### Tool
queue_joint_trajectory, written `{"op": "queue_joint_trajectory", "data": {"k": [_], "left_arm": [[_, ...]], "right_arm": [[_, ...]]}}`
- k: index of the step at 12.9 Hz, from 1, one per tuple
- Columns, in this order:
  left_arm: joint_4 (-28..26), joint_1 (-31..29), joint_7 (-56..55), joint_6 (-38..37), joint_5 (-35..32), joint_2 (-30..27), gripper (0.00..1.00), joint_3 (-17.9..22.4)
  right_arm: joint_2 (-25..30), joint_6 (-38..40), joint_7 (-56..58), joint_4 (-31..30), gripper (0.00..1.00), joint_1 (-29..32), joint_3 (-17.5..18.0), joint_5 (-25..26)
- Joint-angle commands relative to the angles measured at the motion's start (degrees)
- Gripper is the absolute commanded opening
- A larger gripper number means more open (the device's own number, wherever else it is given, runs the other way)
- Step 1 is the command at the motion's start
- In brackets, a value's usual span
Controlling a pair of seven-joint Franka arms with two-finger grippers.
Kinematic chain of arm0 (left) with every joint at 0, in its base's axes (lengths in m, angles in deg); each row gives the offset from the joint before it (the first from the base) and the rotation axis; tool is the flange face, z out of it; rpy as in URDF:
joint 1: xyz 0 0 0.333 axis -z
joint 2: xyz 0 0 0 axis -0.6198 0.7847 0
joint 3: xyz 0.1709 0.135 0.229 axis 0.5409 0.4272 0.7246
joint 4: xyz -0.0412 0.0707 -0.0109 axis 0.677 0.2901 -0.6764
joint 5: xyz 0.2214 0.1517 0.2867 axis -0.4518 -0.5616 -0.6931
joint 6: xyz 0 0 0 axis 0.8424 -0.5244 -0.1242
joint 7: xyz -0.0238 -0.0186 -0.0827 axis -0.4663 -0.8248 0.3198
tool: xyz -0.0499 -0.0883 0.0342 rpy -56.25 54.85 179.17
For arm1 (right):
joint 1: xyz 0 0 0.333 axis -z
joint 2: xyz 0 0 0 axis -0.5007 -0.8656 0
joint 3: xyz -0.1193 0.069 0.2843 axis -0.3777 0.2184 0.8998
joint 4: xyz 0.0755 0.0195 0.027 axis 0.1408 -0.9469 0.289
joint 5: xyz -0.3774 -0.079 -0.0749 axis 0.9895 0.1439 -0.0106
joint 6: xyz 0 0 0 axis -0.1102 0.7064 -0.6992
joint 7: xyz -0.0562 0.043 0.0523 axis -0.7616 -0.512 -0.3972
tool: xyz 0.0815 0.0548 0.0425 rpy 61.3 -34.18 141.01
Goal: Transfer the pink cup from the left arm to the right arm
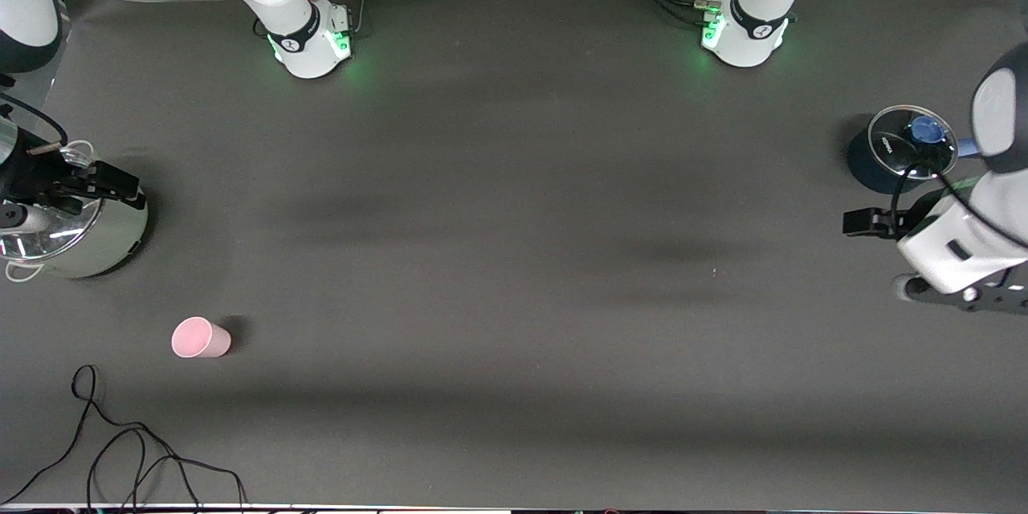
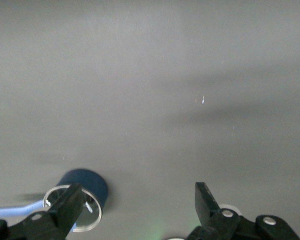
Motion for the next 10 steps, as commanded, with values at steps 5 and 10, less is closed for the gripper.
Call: {"op": "queue_joint_trajectory", "data": {"k": [5, 10], "left_arm": [[-21.9, -4.2, 0.3, 12.6, -0.3, -18.6, 1.0, -5.2], [-24.3, -12.7, 4.4, 12.2, -9.5, -21.9, 1.0, -16.0]], "right_arm": [[1.0, 0.6, -3.6, 1.6, 1.0, 14.7, 15.5, 1.3], [0.0, 0.7, -3.7, 2.8, 1.0, 7.5, 7.8, 1.8]]}}
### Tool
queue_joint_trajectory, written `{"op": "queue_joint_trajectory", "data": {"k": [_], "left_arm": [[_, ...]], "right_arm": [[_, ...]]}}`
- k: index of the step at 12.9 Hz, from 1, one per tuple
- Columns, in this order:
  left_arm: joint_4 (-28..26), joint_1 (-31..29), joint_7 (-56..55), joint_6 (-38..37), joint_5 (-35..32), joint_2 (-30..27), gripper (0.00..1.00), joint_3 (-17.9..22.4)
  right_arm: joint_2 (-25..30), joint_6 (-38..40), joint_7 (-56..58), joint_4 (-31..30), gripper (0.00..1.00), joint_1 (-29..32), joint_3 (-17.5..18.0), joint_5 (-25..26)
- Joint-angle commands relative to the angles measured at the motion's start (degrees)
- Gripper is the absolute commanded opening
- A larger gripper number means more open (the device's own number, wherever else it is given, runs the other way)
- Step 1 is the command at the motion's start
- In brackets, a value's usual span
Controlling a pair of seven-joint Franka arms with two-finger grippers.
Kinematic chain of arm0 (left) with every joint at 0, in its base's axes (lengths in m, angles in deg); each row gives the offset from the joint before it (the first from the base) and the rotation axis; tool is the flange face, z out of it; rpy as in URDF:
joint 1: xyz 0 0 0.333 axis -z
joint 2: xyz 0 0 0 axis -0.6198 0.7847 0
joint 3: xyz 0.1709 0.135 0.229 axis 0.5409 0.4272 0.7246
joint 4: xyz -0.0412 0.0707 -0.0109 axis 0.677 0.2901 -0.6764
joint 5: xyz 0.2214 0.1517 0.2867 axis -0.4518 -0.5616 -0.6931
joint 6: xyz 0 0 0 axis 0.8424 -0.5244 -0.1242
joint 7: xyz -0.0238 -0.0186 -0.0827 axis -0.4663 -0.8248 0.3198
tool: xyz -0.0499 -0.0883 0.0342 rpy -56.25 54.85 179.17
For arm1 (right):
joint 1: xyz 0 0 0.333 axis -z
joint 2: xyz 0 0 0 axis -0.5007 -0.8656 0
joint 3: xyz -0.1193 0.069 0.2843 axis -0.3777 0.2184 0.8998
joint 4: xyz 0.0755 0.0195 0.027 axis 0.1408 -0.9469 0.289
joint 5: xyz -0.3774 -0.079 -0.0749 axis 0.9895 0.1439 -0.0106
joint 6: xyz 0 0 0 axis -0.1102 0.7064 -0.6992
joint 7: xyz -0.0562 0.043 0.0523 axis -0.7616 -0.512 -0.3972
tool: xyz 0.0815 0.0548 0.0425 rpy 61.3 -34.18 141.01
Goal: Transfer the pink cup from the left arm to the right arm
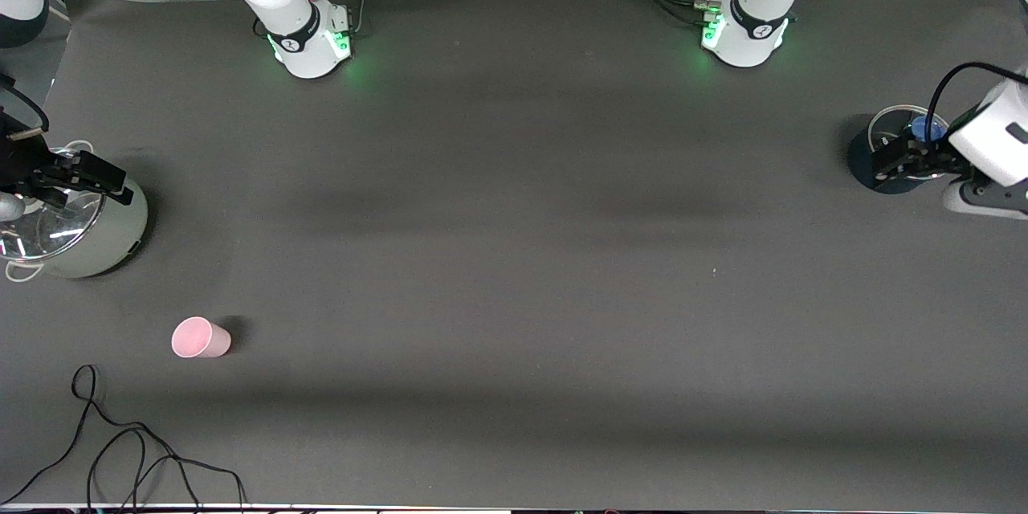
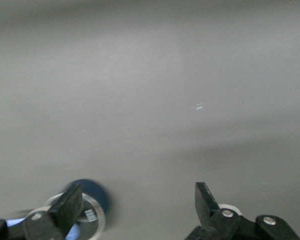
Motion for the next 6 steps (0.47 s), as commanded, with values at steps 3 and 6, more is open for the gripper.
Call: {"op": "queue_joint_trajectory", "data": {"k": [3, 6], "left_arm": [[1.1, -1.4, 4.1, -4.9, -2.5, -1.5, 1.0, -3.1], [5.5, -1.2, 5.9, -9.1, -0.7, 2.7, 1.0, -3.3]], "right_arm": [[-1.3, 0.6, -1.3, 1.9, 1.0, -7.6, -7.7, 1.4], [-1.2, 0.6, -1.3, 1.9, 1.0, -7.5, -7.6, 1.4]]}}
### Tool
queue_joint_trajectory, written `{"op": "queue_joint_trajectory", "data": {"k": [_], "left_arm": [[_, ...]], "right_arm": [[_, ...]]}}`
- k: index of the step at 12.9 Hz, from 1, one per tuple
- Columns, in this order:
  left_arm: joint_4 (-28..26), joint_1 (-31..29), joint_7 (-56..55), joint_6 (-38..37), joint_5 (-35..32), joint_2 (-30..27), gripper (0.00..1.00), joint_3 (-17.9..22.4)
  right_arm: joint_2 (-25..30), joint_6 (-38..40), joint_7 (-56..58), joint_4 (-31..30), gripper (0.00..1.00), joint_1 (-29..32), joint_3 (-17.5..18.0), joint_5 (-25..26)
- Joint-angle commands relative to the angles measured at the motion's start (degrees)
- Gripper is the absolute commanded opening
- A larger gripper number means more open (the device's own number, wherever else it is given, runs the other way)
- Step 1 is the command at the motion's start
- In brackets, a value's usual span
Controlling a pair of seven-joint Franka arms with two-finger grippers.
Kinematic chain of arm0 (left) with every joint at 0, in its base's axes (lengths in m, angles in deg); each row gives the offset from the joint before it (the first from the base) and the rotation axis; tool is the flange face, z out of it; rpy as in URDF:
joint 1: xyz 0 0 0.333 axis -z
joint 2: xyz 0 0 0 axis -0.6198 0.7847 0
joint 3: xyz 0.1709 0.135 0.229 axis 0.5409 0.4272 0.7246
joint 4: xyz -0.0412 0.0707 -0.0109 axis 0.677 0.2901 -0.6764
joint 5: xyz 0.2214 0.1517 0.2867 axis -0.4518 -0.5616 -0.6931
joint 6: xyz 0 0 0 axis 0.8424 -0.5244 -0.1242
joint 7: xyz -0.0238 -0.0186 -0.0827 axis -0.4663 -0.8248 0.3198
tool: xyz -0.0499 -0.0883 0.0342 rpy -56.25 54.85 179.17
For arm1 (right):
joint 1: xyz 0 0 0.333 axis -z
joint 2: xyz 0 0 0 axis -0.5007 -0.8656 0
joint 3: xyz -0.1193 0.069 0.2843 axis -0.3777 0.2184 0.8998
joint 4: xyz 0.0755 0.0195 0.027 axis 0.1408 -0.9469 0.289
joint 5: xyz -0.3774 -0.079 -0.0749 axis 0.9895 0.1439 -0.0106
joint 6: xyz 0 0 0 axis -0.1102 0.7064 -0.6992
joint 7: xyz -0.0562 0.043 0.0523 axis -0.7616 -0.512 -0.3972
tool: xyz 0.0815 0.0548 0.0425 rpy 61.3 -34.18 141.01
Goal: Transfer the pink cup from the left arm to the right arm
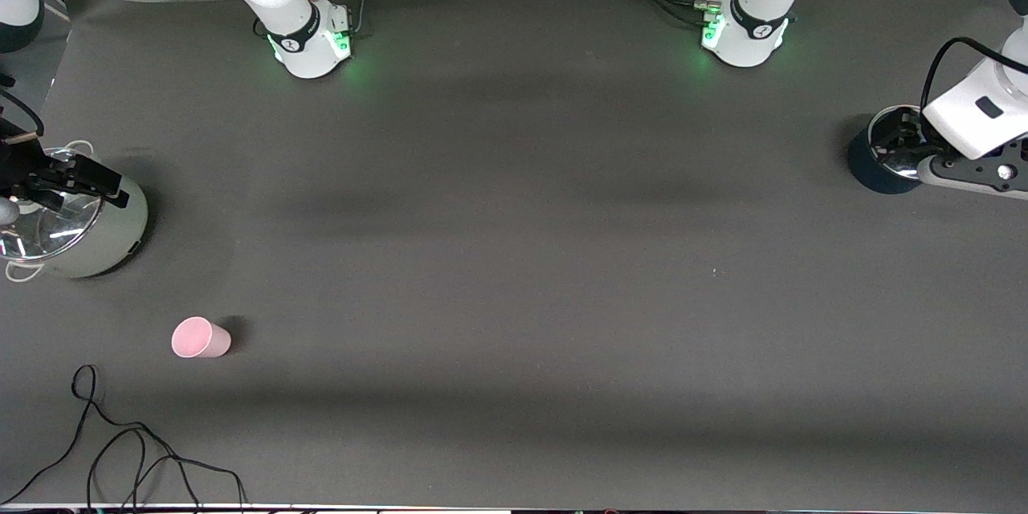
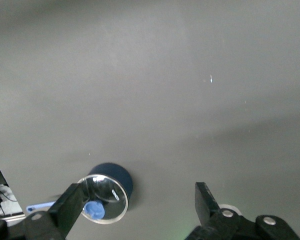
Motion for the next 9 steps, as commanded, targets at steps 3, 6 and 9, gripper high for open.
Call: {"op": "queue_joint_trajectory", "data": {"k": [3, 6, 9], "left_arm": [[2.6, -0.5, -2.5, -4.5, 2.7, -0.1, 1.0, -1.1], [-8.6, -0.1, -2.6, 3.6, 3.2, -7.8, 1.0, -1.1], [-9.2, 0.0, -3.0, 6.2, 9.9, -7.9, 1.0, -0.5]], "right_arm": [[-0.6, 0.6, -1.5, 1.4, 1.0, -0.9, -0.6, 1.2], [-0.5, 1.8, -4.0, 1.5, 1.0, -0.9, -0.6, 1.1], [-0.6, 5.3, -4.1, 2.2, 1.0, -0.9, -0.5, 0.6]]}}
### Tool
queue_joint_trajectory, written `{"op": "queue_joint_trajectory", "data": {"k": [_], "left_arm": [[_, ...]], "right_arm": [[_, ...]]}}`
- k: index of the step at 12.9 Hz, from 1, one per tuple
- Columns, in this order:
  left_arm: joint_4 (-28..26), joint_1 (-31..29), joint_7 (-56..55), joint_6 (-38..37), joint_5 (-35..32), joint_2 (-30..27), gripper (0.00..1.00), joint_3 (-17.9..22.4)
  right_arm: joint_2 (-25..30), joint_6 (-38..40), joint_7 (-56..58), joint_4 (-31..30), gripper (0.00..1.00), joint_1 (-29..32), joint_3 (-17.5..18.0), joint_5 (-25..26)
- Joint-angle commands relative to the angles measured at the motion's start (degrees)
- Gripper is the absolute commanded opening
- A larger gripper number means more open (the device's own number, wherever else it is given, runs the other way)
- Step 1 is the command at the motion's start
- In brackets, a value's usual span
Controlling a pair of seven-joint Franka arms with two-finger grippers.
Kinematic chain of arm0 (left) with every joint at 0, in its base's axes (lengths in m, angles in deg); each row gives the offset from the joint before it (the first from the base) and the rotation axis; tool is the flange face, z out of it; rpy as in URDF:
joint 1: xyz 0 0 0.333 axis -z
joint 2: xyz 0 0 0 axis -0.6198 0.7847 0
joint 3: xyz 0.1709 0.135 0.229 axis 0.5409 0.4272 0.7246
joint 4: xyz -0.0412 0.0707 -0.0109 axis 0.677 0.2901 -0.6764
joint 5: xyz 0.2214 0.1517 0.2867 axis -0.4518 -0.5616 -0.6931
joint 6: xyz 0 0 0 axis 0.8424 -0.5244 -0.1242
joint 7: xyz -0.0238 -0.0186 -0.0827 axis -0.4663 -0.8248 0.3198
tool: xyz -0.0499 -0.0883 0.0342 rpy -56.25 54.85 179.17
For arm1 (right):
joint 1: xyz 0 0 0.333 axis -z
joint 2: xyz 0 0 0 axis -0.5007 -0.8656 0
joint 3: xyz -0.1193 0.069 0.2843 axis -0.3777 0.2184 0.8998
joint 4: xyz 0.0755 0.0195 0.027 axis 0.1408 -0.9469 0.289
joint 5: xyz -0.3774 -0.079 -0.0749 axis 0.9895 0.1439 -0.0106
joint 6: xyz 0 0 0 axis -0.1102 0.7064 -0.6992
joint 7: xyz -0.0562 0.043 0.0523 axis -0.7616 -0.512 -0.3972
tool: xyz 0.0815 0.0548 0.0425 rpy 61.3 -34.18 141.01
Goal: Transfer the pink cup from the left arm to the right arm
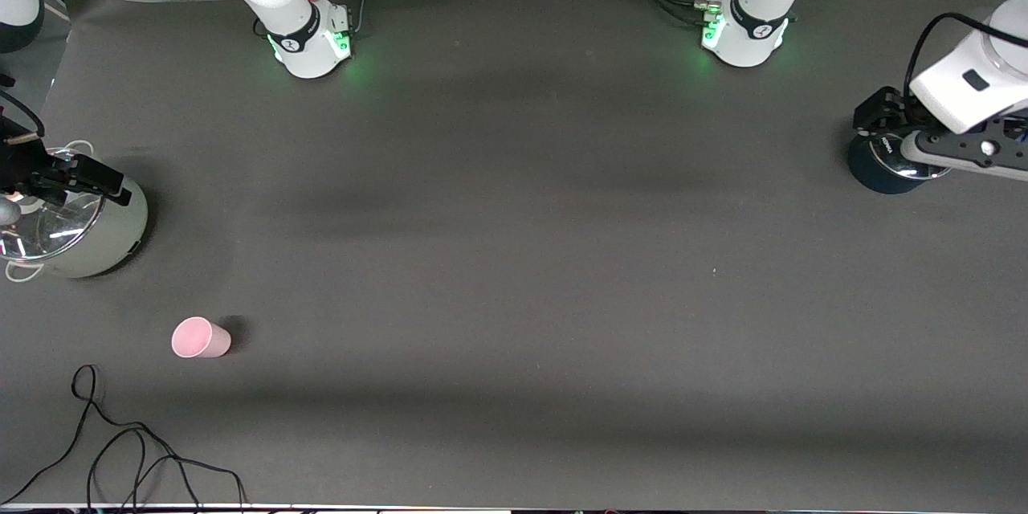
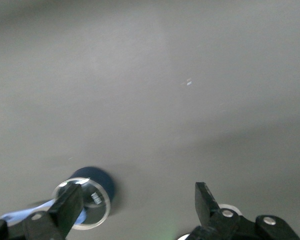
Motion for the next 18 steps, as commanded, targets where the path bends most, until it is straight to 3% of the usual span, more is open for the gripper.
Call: {"op": "queue_joint_trajectory", "data": {"k": [1, 7, 11, 18], "left_arm": [[-3.0, 0.1, -1.3, 2.1, 3.5, -2.2, 1.0, 0.5], [-0.1, 1.4, -0.2, 0.9, 3.5, -0.1, 1.0, 3.1], [2.0, 1.0, -0.5, 0.5, 3.5, 2.9, 1.0, 2.9], [2.5, 1.2, -0.8, -1.1, 3.5, 3.0, 1.0, 2.9]], "right_arm": [[-0.5, 3.1, -1.7, 1.9, 1.0, -0.9, -0.5, 0.6], [-0.5, 3.1, -1.7, 2.0, 1.0, -0.9, -0.5, 0.6], [-0.5, 3.1, -1.7, 2.1, 1.0, -0.9, -0.5, 0.6], [-0.5, 3.1, -1.7, 2.0, 1.0, -0.9, -0.4, 0.6]]}}
